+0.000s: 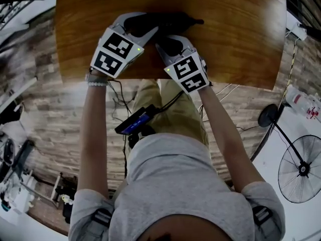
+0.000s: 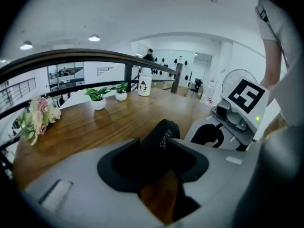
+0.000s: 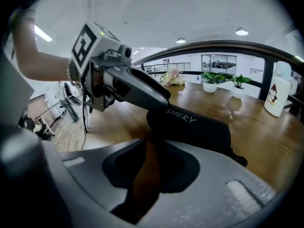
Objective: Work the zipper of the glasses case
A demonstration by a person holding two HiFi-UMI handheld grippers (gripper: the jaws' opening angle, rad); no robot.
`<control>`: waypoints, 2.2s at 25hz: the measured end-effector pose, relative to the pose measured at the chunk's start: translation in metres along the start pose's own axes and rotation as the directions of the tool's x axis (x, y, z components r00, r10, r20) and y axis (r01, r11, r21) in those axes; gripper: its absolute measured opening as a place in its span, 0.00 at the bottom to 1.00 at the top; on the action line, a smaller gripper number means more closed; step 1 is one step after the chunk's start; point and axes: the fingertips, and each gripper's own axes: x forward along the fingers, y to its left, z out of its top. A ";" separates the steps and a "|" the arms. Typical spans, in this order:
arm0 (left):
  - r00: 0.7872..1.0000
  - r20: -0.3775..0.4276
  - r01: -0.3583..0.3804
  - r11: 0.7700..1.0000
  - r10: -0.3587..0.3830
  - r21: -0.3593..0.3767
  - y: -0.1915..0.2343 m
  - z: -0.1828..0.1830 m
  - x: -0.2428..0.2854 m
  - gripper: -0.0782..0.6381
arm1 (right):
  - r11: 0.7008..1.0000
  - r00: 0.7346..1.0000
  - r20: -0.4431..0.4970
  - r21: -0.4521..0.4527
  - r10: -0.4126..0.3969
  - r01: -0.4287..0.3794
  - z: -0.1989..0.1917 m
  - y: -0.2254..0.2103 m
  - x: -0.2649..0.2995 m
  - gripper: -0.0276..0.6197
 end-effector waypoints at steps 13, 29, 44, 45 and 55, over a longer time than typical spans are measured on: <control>0.983 0.026 -0.172 0.960 0.182 -0.219 -0.035 -0.020 -0.031 0.33 | 0.980 0.995 0.073 -0.195 0.062 -0.047 0.052 -0.058 -0.056 0.24; 0.965 -0.100 -0.261 0.926 0.243 -0.273 -0.058 -0.048 0.012 0.33 | 0.916 0.967 -0.045 -0.311 0.251 -0.252 0.059 -0.058 -0.016 0.28; 0.938 -0.132 -0.348 0.863 0.322 -0.367 -0.043 -0.054 0.023 0.32 | 0.917 0.949 -0.051 -0.248 0.311 -0.314 0.059 -0.052 -0.007 0.20; 0.938 -0.132 -0.347 0.862 0.321 -0.369 -0.044 -0.055 0.023 0.31 | 0.915 0.948 -0.054 -0.250 0.312 -0.316 0.059 -0.051 -0.007 0.20; 0.926 -0.138 -0.377 0.863 0.351 -0.336 -0.045 -0.056 0.026 0.14 | 0.908 0.949 -0.056 -0.276 0.311 -0.314 0.056 -0.045 -0.005 0.19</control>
